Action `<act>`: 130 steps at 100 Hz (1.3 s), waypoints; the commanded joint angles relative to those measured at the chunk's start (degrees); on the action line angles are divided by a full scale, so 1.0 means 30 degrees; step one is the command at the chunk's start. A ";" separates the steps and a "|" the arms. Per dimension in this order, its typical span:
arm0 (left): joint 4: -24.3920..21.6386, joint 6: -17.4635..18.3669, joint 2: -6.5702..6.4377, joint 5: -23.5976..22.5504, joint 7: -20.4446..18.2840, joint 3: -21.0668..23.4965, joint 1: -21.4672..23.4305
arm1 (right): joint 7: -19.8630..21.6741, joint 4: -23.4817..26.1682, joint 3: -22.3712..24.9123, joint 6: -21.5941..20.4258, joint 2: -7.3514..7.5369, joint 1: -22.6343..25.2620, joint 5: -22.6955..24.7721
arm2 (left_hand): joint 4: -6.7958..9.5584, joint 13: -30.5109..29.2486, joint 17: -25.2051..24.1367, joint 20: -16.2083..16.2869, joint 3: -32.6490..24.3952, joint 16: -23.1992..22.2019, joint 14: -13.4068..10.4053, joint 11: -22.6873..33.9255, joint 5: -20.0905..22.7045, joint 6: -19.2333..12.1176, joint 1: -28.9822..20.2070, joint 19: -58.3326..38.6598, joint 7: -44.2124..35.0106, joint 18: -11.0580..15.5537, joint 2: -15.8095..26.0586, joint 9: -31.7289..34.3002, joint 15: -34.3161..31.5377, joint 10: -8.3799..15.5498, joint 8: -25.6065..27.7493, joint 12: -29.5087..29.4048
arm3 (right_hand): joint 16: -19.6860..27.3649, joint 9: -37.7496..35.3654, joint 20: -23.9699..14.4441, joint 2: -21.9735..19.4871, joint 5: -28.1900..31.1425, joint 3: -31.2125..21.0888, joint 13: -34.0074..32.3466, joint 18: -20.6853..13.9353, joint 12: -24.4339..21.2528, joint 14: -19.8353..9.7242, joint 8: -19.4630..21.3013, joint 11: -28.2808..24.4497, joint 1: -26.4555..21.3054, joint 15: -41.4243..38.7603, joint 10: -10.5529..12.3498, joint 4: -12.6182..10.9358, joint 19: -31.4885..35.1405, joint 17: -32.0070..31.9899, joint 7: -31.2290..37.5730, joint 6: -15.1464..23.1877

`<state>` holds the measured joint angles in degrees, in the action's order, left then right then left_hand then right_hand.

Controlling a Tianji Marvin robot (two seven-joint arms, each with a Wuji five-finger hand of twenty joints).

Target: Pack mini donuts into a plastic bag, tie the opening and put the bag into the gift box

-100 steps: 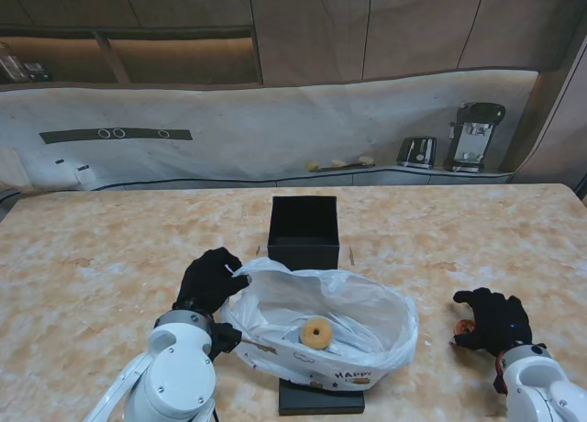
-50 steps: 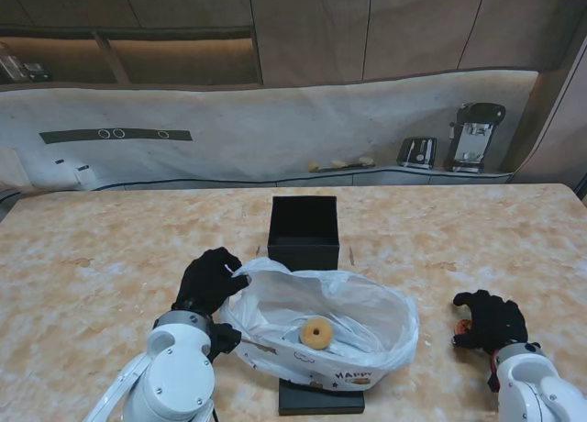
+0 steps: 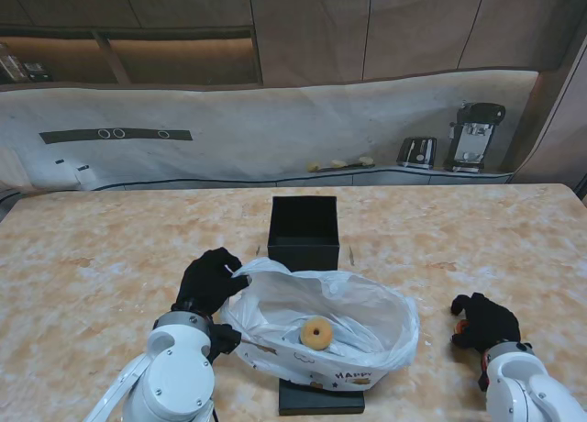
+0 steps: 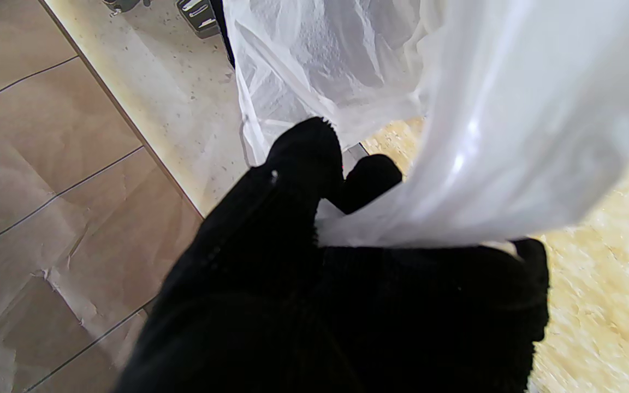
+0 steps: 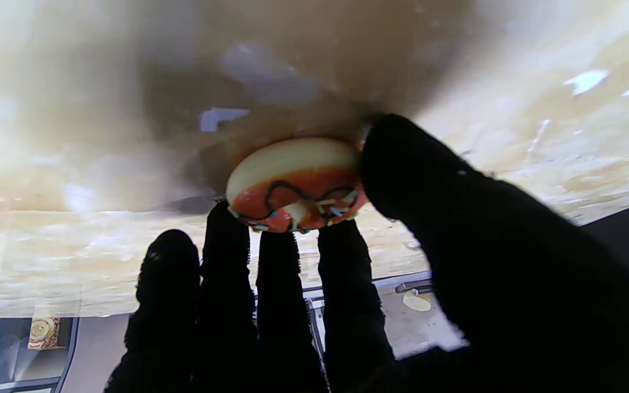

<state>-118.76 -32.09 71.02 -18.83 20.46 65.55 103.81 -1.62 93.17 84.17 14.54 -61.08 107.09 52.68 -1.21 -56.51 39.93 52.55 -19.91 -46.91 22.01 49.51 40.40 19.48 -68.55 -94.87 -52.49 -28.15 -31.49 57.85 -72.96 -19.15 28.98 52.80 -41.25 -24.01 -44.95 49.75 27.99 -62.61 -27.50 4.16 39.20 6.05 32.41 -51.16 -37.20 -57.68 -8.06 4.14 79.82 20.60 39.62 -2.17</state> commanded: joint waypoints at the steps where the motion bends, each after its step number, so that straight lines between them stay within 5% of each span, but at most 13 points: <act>1: -0.0287 -0.0074 0.0071 0.0225 -0.0273 0.0020 0.0197 | 0.0468 -0.0785 -0.0387 0.0131 -0.0249 0.0275 -0.0194 | 0.0363 0.0101 -0.0114 0.0113 0.0257 -0.0365 0.0341 -0.0064 -0.0418 -0.0209 -0.0620 -0.0243 -0.0514 0.0284 0.0210 -0.0493 -0.0002 0.0106 0.0006 0.0159 | -0.0849 -0.0531 -0.0435 0.1173 0.1433 -0.0568 -0.0519 -0.0759 0.1135 -0.0145 0.1429 -0.0767 -0.2073 -0.1103 0.0041 -0.0828 0.0934 0.0627 0.2665 0.0907; 11: -0.0288 -0.0083 0.0068 0.0210 -0.0276 0.0031 0.0214 | 0.0386 -0.0990 -0.0673 0.0491 -0.0284 0.0109 -0.0482 | 0.0370 0.0092 -0.0129 0.0133 0.0247 -0.0371 0.0317 -0.0058 -0.0405 -0.0213 -0.0631 -0.0230 -0.0516 0.0274 0.0208 -0.0441 -0.0004 0.0102 0.0010 0.0167 | -0.1367 -0.1102 -0.0333 0.1496 0.1829 -0.1552 -0.1414 -0.1295 0.1763 -0.0176 0.2410 -0.1447 -0.2364 -0.2152 0.0010 -0.0860 0.1551 0.2105 0.3711 0.0974; 28: -0.0281 -0.0104 0.0059 0.0144 -0.0274 0.0050 0.0229 | 0.0411 -0.1189 -0.0978 0.0845 -0.0315 -0.0076 -0.0875 | 0.0375 0.0086 -0.0127 0.0156 0.0239 -0.0375 0.0336 -0.0057 -0.0398 -0.0193 -0.0638 -0.0219 -0.0493 0.0271 0.0199 -0.0418 0.0005 0.0114 -0.0007 0.0181 | -0.1107 -0.2564 0.0296 0.3523 0.3008 -0.3311 -0.3399 -0.2437 0.2531 0.0593 0.3072 -0.2323 -0.3772 -0.4045 -0.0287 0.0821 0.2657 0.5372 0.4769 0.0972; 32: -0.0281 -0.0108 0.0055 0.0126 -0.0283 0.0061 0.0230 | 0.0198 -0.1227 -0.0994 0.0779 -0.0360 -0.0094 -0.1017 | 0.0373 0.0085 -0.0127 0.0161 0.0243 -0.0376 0.0337 -0.0065 -0.0382 -0.0201 -0.0629 -0.0217 -0.0501 0.0271 0.0206 -0.0422 0.0006 0.0119 -0.0002 0.0179 | -0.0885 -0.3212 0.3064 0.4187 0.3571 -0.4101 -0.4095 -0.2652 0.2886 0.1019 0.3181 -0.2397 -0.4229 -0.4539 -0.0438 0.0951 0.3668 0.6008 0.5079 0.1055; 39: -0.0295 -0.0124 0.0051 0.0112 -0.0295 0.0076 0.0235 | -0.0067 -0.1216 -0.0970 0.0677 -0.0407 -0.0106 -0.1131 | 0.0377 0.0100 -0.0126 0.0168 0.0234 -0.0378 0.0348 -0.0082 -0.0373 -0.0190 -0.0651 -0.0214 -0.0497 0.0270 0.0179 -0.0444 0.0013 0.0090 -0.0004 0.0182 | -0.0902 -0.3887 0.4253 0.4749 0.4232 -0.5302 -0.4763 -0.2829 0.3031 0.1186 0.3253 -0.2510 -0.4652 -0.4914 -0.0579 0.0651 0.4326 0.6405 0.5358 0.1208; 53: -0.0310 -0.0123 0.0048 0.0086 -0.0293 0.0096 0.0235 | -0.0676 -0.1104 -0.0667 -0.0037 -0.0467 -0.0060 -0.0935 | 0.0371 0.0096 -0.0152 0.0187 0.0234 -0.0388 0.0352 -0.0068 -0.0371 -0.0209 -0.0631 -0.0201 -0.0499 0.0259 0.0191 -0.0403 0.0009 0.0096 0.0004 0.0196 | -0.0918 -0.4857 0.4471 0.4903 0.5078 -0.6811 -0.5547 -0.3246 0.3114 0.1237 0.3340 -0.2647 -0.4951 -0.5286 -0.0532 0.0045 0.5144 0.6478 0.5722 0.1413; 90: -0.0299 -0.0182 0.0096 0.0042 -0.0136 0.0063 0.0235 | -0.0329 0.1973 0.1335 -0.2767 -0.0537 0.0666 -0.1143 | 0.0375 0.0057 -0.0150 0.0244 0.0216 -0.0397 0.0353 -0.0072 -0.0367 -0.0191 -0.0627 -0.0187 -0.0505 0.0233 0.0176 -0.0417 -0.0002 0.0060 0.0002 0.0193 | -0.0918 -0.5124 0.4480 0.4709 0.5310 -0.6754 -0.5742 -0.3346 0.3094 0.1442 0.3288 -0.2554 -0.4833 -0.5273 -0.0640 0.0098 0.5295 0.6760 0.5761 0.1296; 130: -0.0228 -0.0588 0.0141 -0.0064 -0.0127 -0.0053 0.0050 | 0.1742 0.6064 0.1489 -0.6259 -0.0470 0.0278 -0.4155 | 0.0383 0.0009 -0.0129 0.0327 0.0190 -0.0391 0.0383 -0.0069 -0.0335 -0.0142 -0.0638 -0.0229 -0.0492 0.0214 0.0135 -0.0398 -0.0015 0.0057 -0.0024 0.0164 | -0.0931 -0.5142 0.4414 0.4605 0.5345 -0.6235 -0.5852 -0.3298 0.3071 0.1597 0.3126 -0.2389 -0.4698 -0.5039 -0.0710 0.0200 0.5090 0.7186 0.5576 0.1160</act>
<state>-119.05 -33.45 71.12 -18.94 20.83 65.50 103.91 2.68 109.03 89.78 -3.41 -62.37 108.49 40.86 -1.21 -56.50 39.70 52.55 -19.91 -46.93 22.01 49.50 40.40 19.48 -68.55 -94.87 -52.49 -28.15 -31.49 57.85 -72.94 -19.15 28.98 52.84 -42.88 -38.17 -32.15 63.74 43.22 -77.99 -40.55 3.05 46.82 6.94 42.00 -57.75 -45.24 -66.18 -9.37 5.95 91.91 39.59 55.72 1.26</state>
